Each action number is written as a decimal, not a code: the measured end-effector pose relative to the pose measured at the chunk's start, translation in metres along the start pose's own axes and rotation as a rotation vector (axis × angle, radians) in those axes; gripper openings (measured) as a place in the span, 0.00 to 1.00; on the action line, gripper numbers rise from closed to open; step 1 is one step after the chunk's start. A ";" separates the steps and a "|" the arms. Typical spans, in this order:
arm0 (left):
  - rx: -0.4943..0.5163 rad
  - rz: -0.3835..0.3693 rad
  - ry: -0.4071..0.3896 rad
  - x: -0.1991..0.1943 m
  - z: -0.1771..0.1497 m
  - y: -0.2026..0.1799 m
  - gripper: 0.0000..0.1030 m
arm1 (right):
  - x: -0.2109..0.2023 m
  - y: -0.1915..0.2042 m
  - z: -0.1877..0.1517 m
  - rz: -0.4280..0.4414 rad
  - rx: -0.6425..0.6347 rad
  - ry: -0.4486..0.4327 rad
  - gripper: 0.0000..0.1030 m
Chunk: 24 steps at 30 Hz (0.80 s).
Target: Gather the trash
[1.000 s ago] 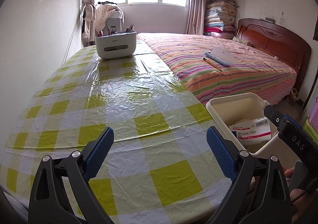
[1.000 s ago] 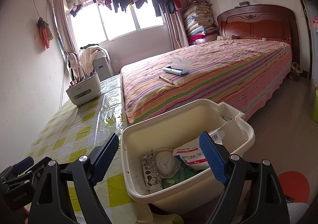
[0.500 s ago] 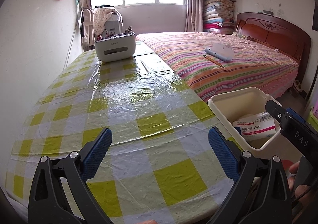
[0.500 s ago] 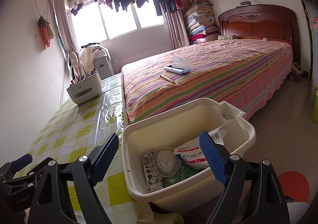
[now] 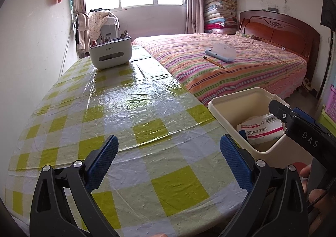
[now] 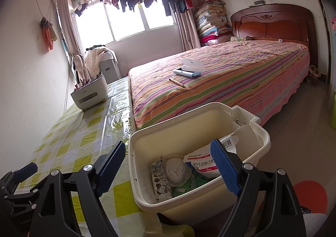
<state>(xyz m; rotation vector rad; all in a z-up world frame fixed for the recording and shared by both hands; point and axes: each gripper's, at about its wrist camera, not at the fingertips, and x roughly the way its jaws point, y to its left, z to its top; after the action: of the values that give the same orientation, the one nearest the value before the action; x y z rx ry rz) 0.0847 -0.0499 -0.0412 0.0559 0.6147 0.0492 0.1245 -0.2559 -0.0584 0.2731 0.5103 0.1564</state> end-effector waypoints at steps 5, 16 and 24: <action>0.019 0.000 0.005 0.001 -0.002 -0.004 0.93 | 0.000 0.000 0.000 0.001 -0.001 0.001 0.78; 0.039 -0.106 -0.065 -0.011 -0.004 -0.009 0.93 | 0.000 0.000 0.000 0.001 0.001 0.002 0.79; 0.178 -0.018 -0.118 -0.014 -0.006 -0.033 0.93 | -0.002 0.001 -0.004 0.004 0.006 0.001 0.79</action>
<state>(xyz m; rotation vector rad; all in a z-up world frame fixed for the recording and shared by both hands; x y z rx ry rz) 0.0702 -0.0831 -0.0403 0.2246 0.5003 -0.0260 0.1206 -0.2549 -0.0605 0.2803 0.5118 0.1592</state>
